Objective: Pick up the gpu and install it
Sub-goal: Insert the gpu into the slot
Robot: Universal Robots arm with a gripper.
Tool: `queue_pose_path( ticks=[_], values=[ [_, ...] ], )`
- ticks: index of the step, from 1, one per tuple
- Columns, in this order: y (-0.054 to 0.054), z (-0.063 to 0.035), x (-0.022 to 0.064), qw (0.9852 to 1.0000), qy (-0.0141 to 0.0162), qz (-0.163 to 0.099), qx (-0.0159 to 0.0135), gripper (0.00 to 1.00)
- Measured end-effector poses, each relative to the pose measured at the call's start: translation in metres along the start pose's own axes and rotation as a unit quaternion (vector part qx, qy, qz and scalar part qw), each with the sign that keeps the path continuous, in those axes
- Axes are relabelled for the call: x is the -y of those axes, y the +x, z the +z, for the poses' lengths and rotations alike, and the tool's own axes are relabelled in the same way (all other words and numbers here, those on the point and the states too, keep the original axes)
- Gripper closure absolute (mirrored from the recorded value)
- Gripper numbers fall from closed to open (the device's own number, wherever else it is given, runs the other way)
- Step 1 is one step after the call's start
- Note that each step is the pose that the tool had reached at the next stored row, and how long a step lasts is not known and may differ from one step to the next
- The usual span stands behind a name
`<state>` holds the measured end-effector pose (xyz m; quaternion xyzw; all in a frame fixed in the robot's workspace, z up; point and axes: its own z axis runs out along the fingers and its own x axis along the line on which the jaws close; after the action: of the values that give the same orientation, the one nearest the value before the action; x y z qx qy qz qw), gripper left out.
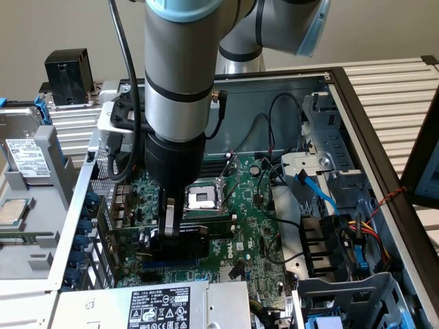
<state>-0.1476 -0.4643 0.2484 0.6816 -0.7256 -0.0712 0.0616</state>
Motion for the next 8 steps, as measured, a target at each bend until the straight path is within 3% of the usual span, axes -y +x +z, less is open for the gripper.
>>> queue_pose_path(
  ticks=[8],
  values=[
    [0.0000, 0.0000, 0.0000, 1.0000, 0.0000, -0.004, -0.0007, 0.73]
  ],
)
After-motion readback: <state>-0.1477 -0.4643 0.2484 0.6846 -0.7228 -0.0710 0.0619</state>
